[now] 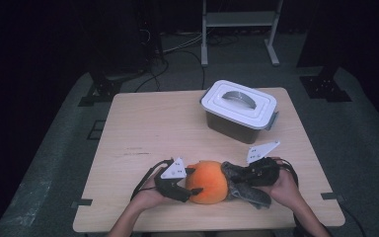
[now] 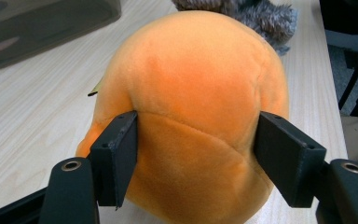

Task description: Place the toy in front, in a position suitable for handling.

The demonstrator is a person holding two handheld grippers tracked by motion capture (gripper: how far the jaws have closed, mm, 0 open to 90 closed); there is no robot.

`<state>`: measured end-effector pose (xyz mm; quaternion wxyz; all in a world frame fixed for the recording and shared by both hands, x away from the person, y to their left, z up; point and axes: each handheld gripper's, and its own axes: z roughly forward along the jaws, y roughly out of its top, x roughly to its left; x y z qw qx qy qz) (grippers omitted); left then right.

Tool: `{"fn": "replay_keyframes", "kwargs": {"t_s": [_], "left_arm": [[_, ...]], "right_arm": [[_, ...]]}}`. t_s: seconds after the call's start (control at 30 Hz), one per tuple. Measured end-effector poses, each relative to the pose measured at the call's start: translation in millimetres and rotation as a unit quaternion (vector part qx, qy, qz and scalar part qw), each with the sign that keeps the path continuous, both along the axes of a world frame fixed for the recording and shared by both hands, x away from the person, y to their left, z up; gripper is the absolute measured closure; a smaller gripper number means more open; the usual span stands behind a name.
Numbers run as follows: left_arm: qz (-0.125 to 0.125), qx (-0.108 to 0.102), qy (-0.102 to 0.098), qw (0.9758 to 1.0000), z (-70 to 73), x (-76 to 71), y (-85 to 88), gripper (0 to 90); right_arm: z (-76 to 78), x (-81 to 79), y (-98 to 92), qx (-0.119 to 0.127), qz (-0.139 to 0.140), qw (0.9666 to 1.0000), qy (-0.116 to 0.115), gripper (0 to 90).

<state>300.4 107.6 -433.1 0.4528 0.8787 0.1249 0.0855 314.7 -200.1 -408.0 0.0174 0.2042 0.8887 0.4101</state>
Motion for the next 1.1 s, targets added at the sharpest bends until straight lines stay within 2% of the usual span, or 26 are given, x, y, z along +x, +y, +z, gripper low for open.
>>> {"fn": "replay_keyframes", "kwargs": {"t_s": [0.03, 0.07, 0.13, 0.2, 0.27, 0.33, 0.43, 0.6, 0.63, 0.7, 0.73, 0.77, 0.87, 0.9, 0.93, 0.97, 1.03, 1.1], "left_arm": [[-0.001, 0.0, 0.0, 1.0, -0.1, 0.0, 0.1, 31.7], [-0.003, -0.001, -0.001, 1.0, -0.3, -0.1, 0.0, 31.7], [-0.005, -0.001, -0.001, 1.0, -0.3, -0.4, -0.2, 31.6], [-0.005, -0.002, -0.001, 1.0, -0.3, -0.7, -0.2, 31.7], [-0.007, -0.001, 0.0, 1.0, 0.0, -1.2, -0.7, 31.7], [-0.007, 0.003, -0.003, 1.0, 0.1, -2.1, -1.8, 31.7], [-0.008, 0.004, -0.003, 1.0, 0.2, -2.3, -1.5, 31.7], [-0.015, 0.002, -0.004, 0.9999, -0.1, -3.2, -2.4, 31.6], [-0.017, 0.001, -0.005, 0.9998, -0.3, -3.6, -2.5, 31.6], [-0.017, 0.002, -0.005, 0.9998, -0.2, -3.9, -3.0, 31.7], [-0.017, 0.002, -0.005, 0.9998, -0.2, -4.2, -3.4, 31.7], [-0.018, 0.003, -0.006, 0.9998, 0.1, -4.3, -3.6, 31.7], [-0.019, 0.003, -0.006, 0.9998, 0.1, -4.7, -3.6, 31.6], [-0.02, 0.004, -0.008, 0.9998, 0.3, -5.1, -3.8, 31.6], [-0.021, 0.005, -0.009, 0.9997, 0.4, -5.3, -4.0, 30.9], [-0.02, 0.003, -0.01, 0.9997, 0.2, -5.6, -4.2, 30.9], [-0.02, 0.003, -0.01, 0.9997, 0.2, -5.6, -4.6, 30.5], [-0.02, 0.003, -0.01, 0.9997, 0.3, -5.7, -4.9, 30.1]], "right_arm": [[7.4, -1.4, -0.7, 0.037, 0.01, 0.9992, 0.002, 76.7], [7.4, -1.4, -0.7, 0.037, 0.01, 0.9992, 0.002, 76.7], [12.0, -2.8, 1.4, 0.052, 0.012, 0.9986, -0.002, 76.7], [9.6, -1.7, 4.1, 0.048, 0.014, 0.9987, 0.002, 76.7], [1.0, 1.7, 5.8, 0.028, 0.012, 0.9994, 0.015, 76.6], [-5.3, 6.1, 3.0, 0.023, 0.01, 0.9993, 0.029, 76.6], [-3.4, 6.6, -0.9, 0.001, -0.004, 0.9999, 0.015, 76.5], [9.4, 0.6, 2.8, 0.053, 0.01, 0.9985, 0.003, 76.5], [9.8, 0.2, 5.5, 0.054, 0.018, 0.9983, 0.004, 76.4], [6.2, 1.4, 9.1, 0.041, 0.021, 0.9989, 0.005, 76.4], [1.6, 4.9, 7.1, 0.04, 0.015, 0.999, 0.015, 76.5], [1.6, 4.9, 7.1, 0.04, 0.015, 0.999, 0.015, 76.5], [-1.9, 7.9, 2.1, 0.01, -0.003, 0.9999, 0.012, 76.4], [-2.3, 7.9, 1.4, 0.007, -0.005, 0.9999, 0.013, 76.4], [3.0, 3.7, 1.7, 0.012, -0.003, 0.9999, 0.003, 76.4], [3.0, 3.7, 1.7, 0.012, -0.003, 0.9999, 0.003, 76.4], [12.0, -2.3, 5.3, 0.038, 0.013, 0.9992, -0.004, 76.4], [18.3, -8.2, 12.7, 0.04, 0.031, 0.9986, -0.017, 76.1]]}}
